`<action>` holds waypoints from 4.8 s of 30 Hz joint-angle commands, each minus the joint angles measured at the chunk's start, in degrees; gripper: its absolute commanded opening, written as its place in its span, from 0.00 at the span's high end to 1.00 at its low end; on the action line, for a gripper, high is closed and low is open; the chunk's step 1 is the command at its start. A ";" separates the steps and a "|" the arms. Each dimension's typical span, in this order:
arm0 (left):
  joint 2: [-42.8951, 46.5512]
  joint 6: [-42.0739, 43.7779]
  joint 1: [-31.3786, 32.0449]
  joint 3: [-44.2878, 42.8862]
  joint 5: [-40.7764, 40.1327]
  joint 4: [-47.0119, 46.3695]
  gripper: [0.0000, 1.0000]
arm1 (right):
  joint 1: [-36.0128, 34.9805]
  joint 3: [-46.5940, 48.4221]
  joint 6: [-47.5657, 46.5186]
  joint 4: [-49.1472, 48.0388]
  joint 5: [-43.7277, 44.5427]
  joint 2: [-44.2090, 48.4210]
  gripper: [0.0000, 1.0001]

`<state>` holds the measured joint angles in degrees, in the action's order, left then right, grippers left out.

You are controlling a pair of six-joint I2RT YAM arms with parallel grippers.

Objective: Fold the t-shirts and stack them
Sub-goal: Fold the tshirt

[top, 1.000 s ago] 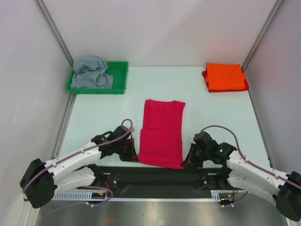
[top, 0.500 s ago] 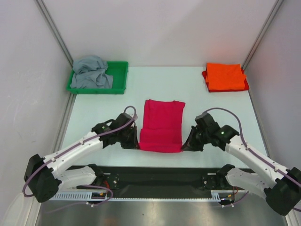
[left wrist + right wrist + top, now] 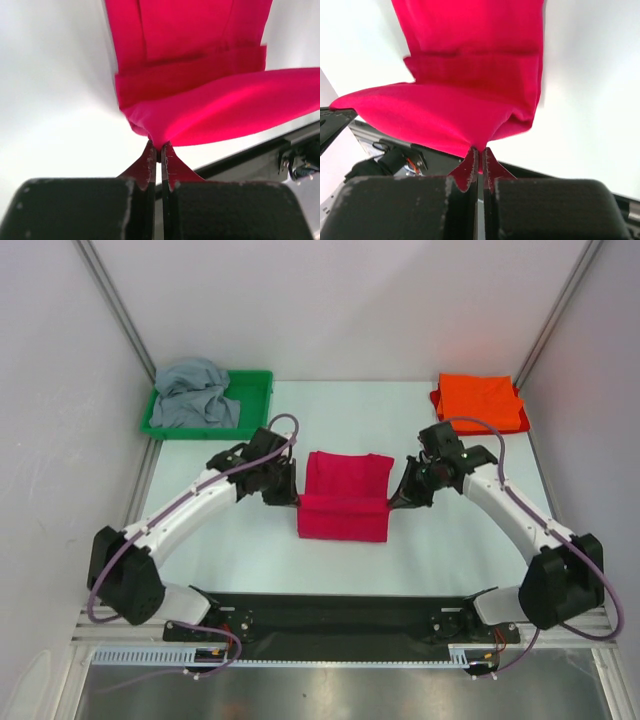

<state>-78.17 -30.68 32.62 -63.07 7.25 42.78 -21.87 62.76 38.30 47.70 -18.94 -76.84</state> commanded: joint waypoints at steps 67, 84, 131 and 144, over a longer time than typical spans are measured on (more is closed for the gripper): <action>-42.77 7.03 -9.07 -37.39 2.07 -8.07 1.00 | 11.94 40.68 -12.82 -2.53 -3.91 -48.32 1.00; -43.03 6.95 -9.95 -38.98 1.02 -8.24 1.00 | 12.11 45.17 -12.73 -0.68 -3.83 -49.47 0.99; -48.29 0.35 -10.03 -36.24 15.78 -25.11 1.00 | 9.20 47.98 -10.71 -6.30 -0.39 -54.20 0.97; -58.24 5.27 -15.75 -50.32 13.85 -20.12 0.99 | 12.11 55.98 -10.79 -6.05 -4.09 -60.81 0.90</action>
<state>-137.93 -28.62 17.78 -109.73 21.78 21.08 -9.76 115.92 27.83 41.21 -22.98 -138.23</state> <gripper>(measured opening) 0.005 0.091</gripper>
